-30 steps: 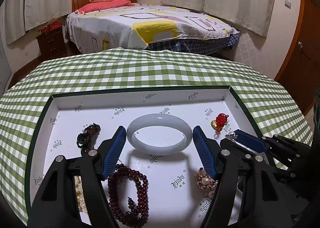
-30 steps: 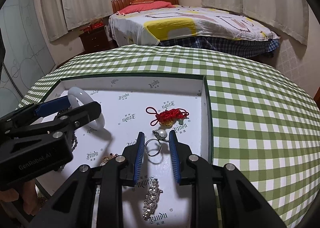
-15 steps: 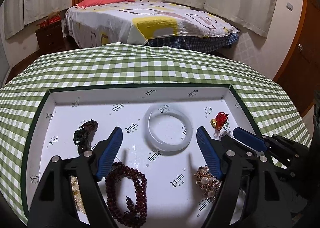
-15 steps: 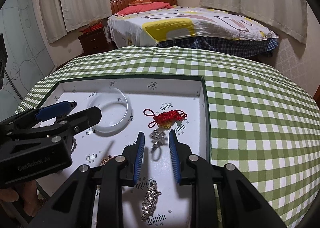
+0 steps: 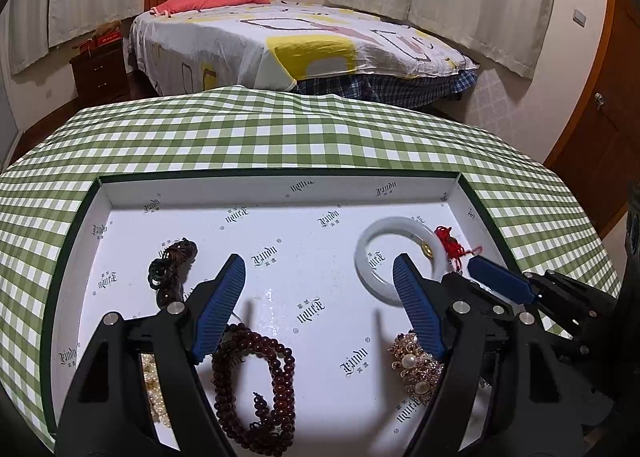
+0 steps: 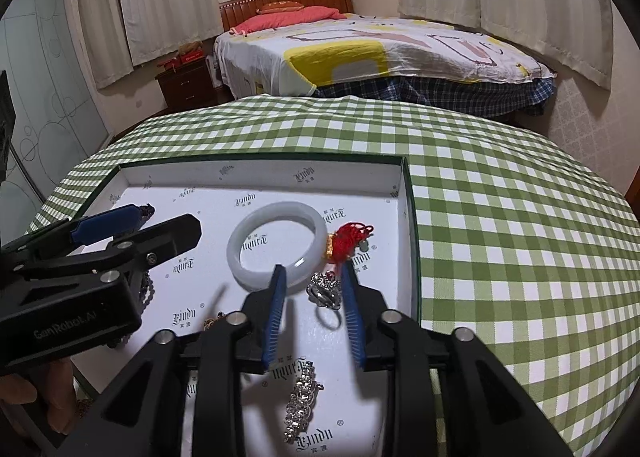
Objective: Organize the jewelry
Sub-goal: 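Withdraw both tools from the box toward the table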
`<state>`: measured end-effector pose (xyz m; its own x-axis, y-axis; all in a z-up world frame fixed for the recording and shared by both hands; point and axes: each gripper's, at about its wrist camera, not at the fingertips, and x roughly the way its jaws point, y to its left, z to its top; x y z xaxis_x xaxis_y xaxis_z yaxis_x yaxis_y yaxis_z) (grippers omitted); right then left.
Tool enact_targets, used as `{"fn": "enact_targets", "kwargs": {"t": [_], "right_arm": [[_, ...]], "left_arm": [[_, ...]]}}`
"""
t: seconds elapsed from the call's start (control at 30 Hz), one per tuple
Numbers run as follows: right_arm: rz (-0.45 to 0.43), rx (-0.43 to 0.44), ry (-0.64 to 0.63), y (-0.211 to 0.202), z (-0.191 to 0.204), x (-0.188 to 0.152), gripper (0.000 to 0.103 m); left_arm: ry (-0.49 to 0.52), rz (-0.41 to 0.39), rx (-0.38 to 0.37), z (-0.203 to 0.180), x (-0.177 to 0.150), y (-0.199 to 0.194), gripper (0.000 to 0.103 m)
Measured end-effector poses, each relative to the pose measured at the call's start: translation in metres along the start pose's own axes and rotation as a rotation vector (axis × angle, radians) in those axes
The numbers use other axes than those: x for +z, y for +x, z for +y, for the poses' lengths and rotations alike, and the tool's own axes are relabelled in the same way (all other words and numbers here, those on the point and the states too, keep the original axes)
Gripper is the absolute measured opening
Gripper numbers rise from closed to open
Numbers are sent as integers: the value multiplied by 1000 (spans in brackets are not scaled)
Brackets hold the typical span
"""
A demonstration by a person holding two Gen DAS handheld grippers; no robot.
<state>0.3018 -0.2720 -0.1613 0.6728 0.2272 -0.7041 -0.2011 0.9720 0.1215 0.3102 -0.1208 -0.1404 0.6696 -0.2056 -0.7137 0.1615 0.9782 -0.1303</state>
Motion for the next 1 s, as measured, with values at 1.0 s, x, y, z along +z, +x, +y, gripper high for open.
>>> {"fn": "enact_targets", "kwargs": {"t": [1.0], "right_arm": [[-116,-45,-7,-92,42,-35,31]], "left_arm": [[-23,-220,3,34,-45,-127,75]]}}
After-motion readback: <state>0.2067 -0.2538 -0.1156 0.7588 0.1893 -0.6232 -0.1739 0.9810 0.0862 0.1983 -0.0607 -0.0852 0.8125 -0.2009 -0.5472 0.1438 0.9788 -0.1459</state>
